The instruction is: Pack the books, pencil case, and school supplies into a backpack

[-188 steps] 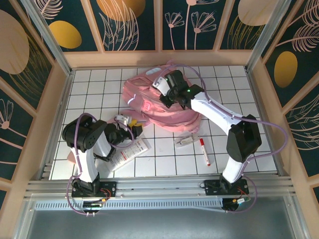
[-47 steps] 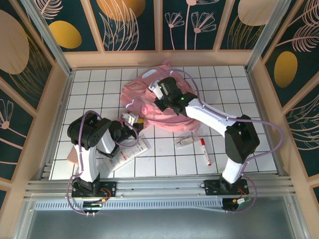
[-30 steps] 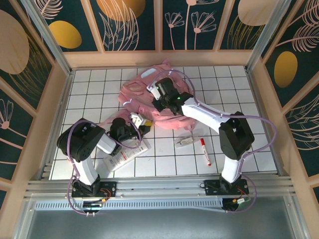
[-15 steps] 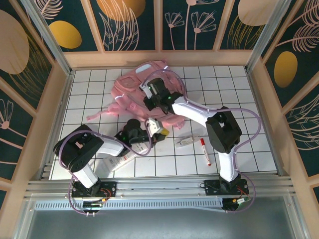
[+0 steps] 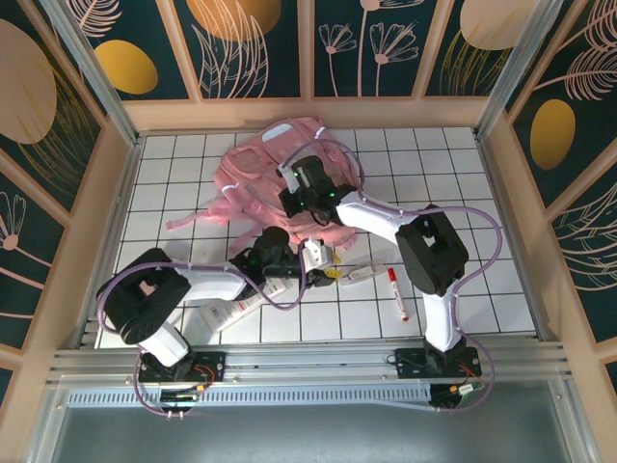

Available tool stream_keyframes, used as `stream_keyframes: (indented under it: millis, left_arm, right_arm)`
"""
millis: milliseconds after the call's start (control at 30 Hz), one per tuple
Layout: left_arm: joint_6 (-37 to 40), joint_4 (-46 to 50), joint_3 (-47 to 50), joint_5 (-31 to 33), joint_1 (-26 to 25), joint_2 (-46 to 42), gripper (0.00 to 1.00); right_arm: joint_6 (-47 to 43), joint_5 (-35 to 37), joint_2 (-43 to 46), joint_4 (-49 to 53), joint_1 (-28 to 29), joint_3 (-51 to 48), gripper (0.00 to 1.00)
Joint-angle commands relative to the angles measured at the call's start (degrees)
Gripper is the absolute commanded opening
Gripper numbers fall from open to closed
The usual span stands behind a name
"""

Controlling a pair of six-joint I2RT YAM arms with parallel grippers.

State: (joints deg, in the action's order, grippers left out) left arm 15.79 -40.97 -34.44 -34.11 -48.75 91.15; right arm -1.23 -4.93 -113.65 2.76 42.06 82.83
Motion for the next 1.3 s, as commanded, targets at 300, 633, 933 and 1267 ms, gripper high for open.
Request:
stream_keyframes:
  millis: [300, 633, 933, 1267]
  left_arm:
    - [25.45, 25.72, 4.78, 8.35, 10.38, -20.21, 0.56]
    - [37.09, 36.69, -8.08, 15.17, 13.49, -2.72, 0.58]
    - [38.78, 33.10, -10.02, 21.94, 15.13, -1.32, 0.59]
    - [38.22, 31.93, -12.82, 21.98, 19.80, 4.32, 0.41]
  right_arm:
    - [2.29, -8.85, 7.84, 5.11, -6.83, -2.66, 0.33]
    - [17.94, -0.51, 21.81, 19.37, -10.40, -10.30, 0.43]
    - [25.32, -5.04, 31.47, 18.75, -12.22, -23.87, 0.43]
    - [29.14, -11.33, 27.24, 13.17, -6.13, -25.95, 0.44]
